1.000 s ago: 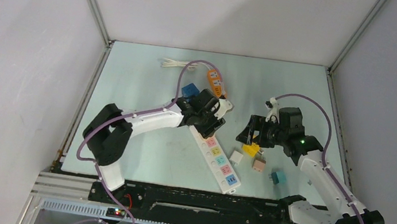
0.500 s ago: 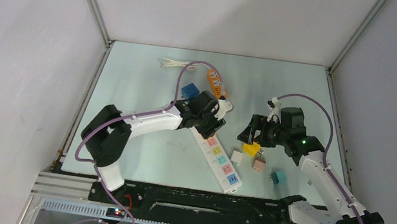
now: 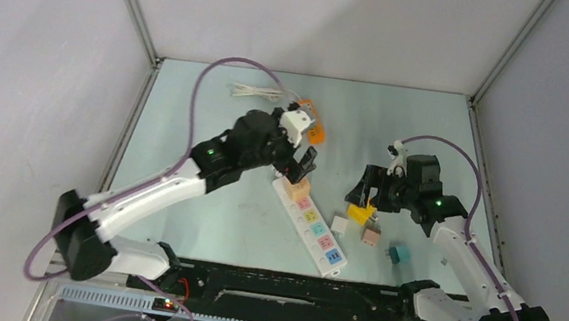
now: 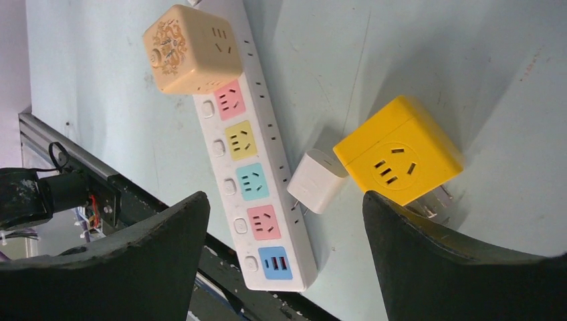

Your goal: Insert the plug

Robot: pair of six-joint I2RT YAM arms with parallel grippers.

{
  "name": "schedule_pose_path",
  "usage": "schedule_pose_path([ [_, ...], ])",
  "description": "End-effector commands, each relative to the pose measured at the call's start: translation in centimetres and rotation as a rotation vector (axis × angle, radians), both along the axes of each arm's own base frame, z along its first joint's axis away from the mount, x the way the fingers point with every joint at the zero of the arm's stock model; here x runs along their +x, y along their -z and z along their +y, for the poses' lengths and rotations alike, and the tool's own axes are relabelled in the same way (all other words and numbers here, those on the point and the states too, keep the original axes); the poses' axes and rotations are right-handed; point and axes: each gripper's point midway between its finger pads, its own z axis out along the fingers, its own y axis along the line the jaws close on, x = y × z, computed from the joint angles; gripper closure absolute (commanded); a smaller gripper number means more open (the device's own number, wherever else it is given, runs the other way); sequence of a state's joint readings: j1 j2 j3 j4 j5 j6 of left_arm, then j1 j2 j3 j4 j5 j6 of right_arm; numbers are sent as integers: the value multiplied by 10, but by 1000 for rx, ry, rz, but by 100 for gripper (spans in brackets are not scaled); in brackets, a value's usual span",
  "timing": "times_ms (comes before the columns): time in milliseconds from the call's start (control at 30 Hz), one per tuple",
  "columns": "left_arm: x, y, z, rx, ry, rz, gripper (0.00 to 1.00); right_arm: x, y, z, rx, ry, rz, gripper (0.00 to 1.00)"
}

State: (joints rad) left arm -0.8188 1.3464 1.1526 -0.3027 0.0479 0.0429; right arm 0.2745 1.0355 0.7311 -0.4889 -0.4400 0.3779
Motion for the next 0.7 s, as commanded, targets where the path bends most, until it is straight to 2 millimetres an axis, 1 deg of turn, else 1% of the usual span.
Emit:
schedule_pose_path([
  [0,-11,-41,5,-196,-29,-83,0,10,-12,-9,-24,23,-50,13],
  [100,-18,-34,15,-242,-71,-60,0,14,-9,-17,-48,56,-43,13],
  [167,-25,-24,19,-272,-91,-17,0,18,-4,-24,-65,86,-30,13],
  [233,-32,-15,18,-331,-101,29,0,22,3,-32,-76,120,-4,12],
  [300,-36,-13,14,-432,-110,58,0,28,11,-38,-78,150,28,12],
  [367,-42,-10,14,-488,-113,82,0,33,17,-42,-68,166,52,12],
  [500,-46,-3,21,-523,-146,111,0,36,30,-43,-48,179,113,11],
  [667,-52,-1,22,-509,-115,116,0,40,42,-32,-8,155,164,11],
])
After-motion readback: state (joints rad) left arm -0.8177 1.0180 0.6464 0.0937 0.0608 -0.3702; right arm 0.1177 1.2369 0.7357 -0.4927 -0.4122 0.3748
